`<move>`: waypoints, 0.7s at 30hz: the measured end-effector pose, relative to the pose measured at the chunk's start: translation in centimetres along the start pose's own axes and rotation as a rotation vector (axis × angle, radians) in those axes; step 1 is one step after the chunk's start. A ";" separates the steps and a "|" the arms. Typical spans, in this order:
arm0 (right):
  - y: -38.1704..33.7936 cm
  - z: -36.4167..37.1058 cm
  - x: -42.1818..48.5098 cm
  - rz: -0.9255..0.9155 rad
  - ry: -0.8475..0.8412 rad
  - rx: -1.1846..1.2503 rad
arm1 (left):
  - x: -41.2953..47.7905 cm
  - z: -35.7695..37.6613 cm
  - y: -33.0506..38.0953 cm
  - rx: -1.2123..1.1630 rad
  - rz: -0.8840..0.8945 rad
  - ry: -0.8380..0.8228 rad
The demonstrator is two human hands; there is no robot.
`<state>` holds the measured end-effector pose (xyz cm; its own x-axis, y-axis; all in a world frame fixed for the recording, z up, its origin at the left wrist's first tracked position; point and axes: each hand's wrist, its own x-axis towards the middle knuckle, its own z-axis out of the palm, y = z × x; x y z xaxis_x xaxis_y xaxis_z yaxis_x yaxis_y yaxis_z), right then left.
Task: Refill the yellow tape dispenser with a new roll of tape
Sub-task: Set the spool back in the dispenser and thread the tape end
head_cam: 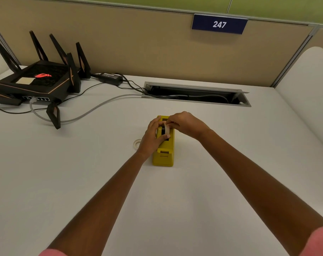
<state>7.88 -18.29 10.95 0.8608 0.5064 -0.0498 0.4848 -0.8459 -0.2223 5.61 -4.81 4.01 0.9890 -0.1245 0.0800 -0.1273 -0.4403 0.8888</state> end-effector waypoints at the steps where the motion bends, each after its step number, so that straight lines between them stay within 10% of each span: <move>1: 0.0 -0.2 0.1 -0.010 -0.013 -0.008 | 0.0 0.0 0.0 0.000 -0.001 0.000; 21: 0.4 -0.2 0.2 -0.029 0.018 0.018 | 0.0 0.1 -0.2 -0.016 0.024 0.006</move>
<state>8.27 -18.54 11.06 0.8492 0.5275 -0.0257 0.5069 -0.8277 -0.2407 5.65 -4.80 3.83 0.9862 -0.1291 0.1040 -0.1496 -0.4232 0.8936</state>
